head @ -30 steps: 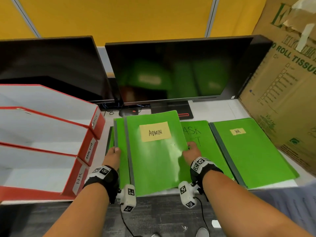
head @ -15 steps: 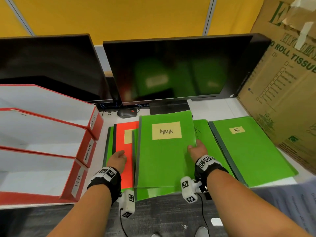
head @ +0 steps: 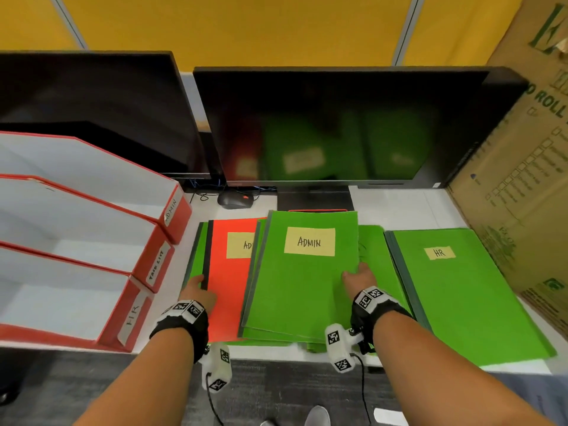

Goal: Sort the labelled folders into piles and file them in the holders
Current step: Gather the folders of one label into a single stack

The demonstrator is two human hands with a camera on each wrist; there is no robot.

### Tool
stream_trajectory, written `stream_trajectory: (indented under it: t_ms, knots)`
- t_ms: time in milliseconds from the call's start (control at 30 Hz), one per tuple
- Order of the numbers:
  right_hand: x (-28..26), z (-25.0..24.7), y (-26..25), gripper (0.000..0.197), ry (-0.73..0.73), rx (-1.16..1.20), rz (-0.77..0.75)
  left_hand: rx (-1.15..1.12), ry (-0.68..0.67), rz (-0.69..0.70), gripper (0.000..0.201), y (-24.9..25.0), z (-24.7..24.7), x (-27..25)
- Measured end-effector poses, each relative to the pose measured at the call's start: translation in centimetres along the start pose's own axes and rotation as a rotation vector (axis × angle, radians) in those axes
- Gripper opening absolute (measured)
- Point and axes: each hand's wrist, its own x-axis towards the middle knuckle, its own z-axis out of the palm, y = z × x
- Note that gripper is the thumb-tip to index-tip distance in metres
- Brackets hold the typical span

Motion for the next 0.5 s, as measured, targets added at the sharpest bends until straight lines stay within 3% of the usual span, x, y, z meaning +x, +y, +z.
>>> stream_trajectory:
  t_ms: [167,500]
  knots:
    - [0.2,0.8,-0.1,0.057,-0.015,0.010,0.024,-0.112,0.072,0.043,0.056,0.3,-0.7,0.1]
    - [-0.1,2.3,-1.6,0.039,0.168,0.039,-0.039,-0.328,0.296,0.153,0.046,1.6,-6.8,-0.7]
